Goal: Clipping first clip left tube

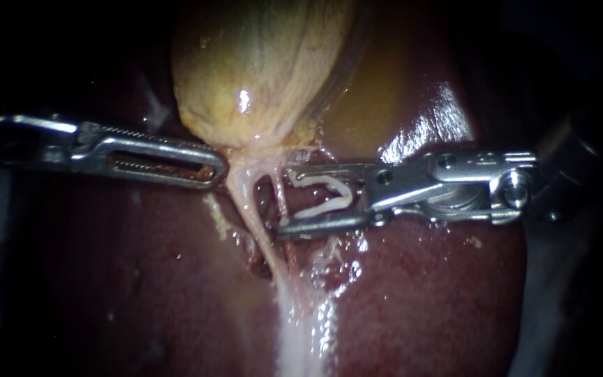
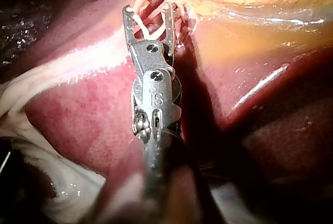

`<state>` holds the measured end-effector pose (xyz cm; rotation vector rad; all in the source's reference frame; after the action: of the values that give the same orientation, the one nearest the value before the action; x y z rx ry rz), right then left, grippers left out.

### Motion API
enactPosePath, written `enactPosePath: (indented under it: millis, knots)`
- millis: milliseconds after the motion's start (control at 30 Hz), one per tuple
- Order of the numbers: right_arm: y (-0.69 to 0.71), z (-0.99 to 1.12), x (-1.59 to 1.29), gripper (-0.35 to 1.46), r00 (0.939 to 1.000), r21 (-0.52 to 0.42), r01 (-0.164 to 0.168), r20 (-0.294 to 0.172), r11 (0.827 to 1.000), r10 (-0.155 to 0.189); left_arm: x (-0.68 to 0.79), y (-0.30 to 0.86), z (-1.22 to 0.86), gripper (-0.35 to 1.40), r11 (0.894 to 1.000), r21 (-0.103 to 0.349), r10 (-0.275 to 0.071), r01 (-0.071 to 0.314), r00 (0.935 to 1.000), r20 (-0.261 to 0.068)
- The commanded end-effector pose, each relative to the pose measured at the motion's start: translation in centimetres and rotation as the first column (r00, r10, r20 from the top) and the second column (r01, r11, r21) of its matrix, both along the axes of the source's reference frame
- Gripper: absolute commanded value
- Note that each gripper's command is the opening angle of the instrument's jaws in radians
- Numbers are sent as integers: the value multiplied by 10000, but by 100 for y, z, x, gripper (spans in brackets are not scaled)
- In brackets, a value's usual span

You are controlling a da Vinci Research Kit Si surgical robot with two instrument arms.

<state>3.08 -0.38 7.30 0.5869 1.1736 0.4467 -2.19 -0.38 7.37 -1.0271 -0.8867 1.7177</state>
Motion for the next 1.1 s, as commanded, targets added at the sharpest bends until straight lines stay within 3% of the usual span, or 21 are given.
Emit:
enactPosePath:
  millis: [33, 700, 1100]
  knots:
    - [-1, 1, 1, 43, 10000, -5, -18, -18, 10000, 18, 0, 0, 0, -35, 10000, 0, 0, 0, 10000, 2]
    - [-25, 8, 13, 45, 9989, 146, 329, -345, 9994, -324, 0, 0, 0, -35, 10000, 0, -1, 1, 10000, 1]
    - [-45, 27, 24, 45, 9978, 317, 644, -168, 9974, -639, 0, 0, 0, -35, 10000, -1, -2, 2, 10000, 0]
